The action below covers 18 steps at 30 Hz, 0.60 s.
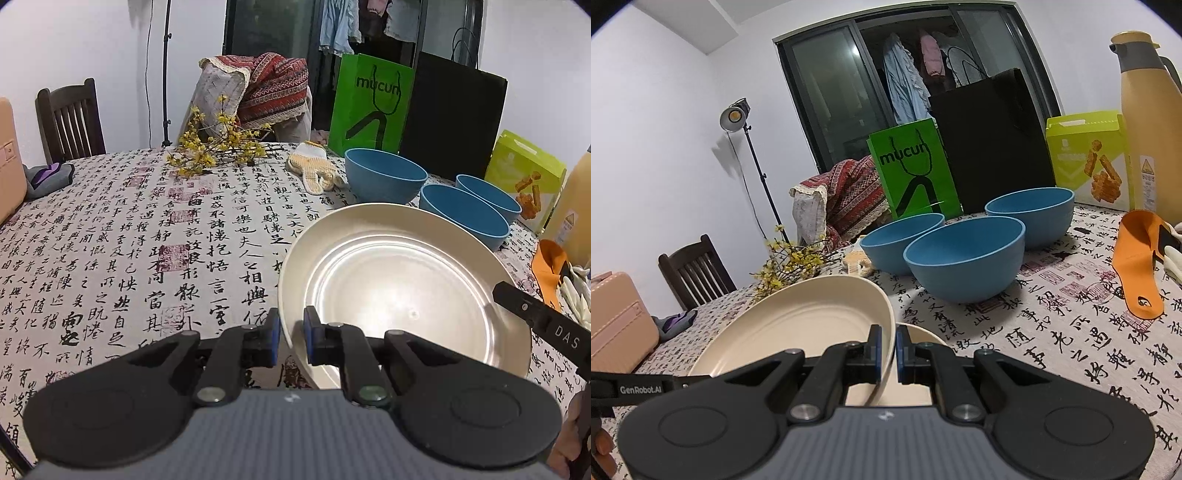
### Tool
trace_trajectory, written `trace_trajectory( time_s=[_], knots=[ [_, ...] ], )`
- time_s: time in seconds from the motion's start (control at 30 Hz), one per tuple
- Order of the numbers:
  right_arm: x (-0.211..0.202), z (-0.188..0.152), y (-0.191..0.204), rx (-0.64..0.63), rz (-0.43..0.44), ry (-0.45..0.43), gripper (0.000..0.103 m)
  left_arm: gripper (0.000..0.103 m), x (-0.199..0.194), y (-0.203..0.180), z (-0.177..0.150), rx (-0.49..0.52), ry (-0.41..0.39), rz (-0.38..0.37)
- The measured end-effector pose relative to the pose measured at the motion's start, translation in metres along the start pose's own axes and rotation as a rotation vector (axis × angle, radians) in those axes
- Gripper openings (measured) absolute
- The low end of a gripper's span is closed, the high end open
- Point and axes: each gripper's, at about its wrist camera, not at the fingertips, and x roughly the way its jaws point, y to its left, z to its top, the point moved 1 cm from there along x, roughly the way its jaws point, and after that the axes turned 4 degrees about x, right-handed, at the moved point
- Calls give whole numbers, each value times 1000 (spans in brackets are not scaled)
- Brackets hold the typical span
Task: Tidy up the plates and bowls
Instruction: 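Lower the held plate toward the top of the cream plate stack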
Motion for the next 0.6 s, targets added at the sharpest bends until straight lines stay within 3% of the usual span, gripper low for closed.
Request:
trace_trajectory(
  time_s=[0.6],
  knots=[
    [3, -5, -14, 4, -30, 15, 8, 13, 12, -11, -6, 24, 32, -9]
  ],
)
